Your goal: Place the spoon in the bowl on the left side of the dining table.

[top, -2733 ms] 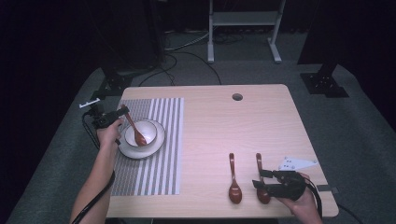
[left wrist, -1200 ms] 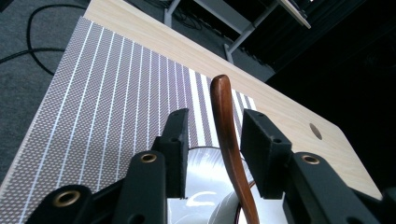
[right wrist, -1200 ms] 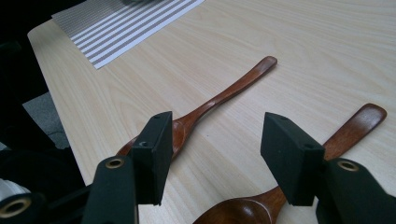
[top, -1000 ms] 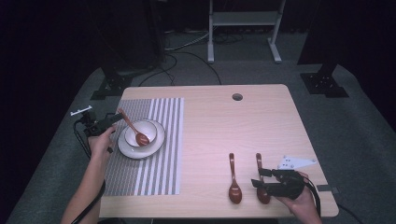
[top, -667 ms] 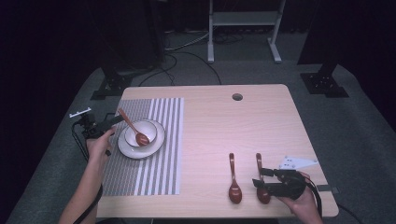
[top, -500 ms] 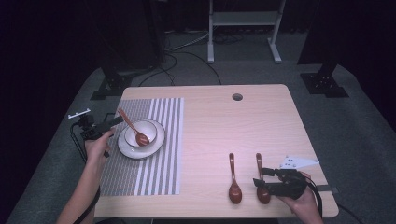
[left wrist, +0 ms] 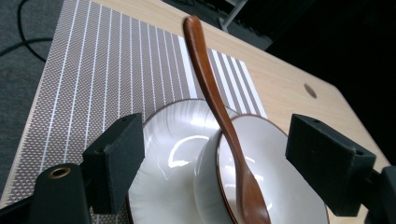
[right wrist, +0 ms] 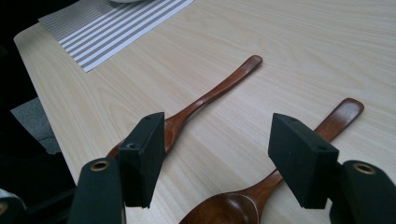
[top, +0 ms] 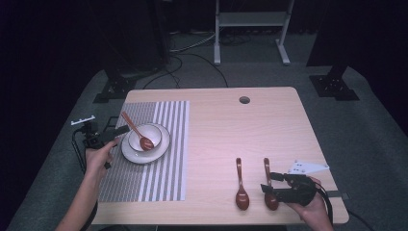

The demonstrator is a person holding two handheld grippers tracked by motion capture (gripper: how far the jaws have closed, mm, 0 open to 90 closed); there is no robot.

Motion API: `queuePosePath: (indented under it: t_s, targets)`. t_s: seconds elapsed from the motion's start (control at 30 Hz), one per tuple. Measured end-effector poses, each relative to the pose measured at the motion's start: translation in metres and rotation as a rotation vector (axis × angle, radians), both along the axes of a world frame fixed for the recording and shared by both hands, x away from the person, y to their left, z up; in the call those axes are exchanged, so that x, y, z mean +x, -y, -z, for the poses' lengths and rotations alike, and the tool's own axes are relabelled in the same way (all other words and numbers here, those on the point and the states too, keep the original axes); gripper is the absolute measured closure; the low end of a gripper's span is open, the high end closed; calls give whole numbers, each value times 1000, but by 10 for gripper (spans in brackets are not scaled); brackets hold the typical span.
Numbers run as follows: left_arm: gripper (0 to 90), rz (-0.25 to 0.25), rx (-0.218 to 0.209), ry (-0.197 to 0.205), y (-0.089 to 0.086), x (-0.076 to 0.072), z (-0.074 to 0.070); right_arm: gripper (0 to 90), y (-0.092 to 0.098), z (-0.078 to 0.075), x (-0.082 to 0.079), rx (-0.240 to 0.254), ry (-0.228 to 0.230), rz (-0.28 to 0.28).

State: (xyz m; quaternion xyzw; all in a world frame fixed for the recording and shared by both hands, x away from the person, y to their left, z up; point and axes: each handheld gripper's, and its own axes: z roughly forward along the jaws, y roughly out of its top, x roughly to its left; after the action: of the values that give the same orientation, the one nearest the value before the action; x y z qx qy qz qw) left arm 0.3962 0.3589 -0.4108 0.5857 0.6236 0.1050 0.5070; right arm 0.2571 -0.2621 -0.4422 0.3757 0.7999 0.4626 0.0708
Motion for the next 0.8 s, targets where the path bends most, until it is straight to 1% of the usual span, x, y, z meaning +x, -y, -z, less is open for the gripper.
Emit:
queuePosePath:
  t_s: [0.2,0.27,0.33,0.37,0.4,0.6,0.8]
  targets:
    - [174,29,6,8,8,-5,-2,348,3,-1,1,1,-3,8]
    - [146,34,16,10,11,-7,-3,346,3,-2,1,1,-4,10]
    - [146,37,16,13,13,-8,-4,343,3,-3,1,-2,-4,11]
    - [131,36,17,7,14,-8,-4,342,3,-3,1,-4,-3,12]
    - [97,39,16,5,15,-9,-4,341,4,-3,1,-6,-3,12]
    - [97,52,10,14,19,-15,-5,339,5,-3,1,-11,-4,16]
    - [97,78,29,22,25,-22,-5,336,9,-2,1,-16,-12,22]
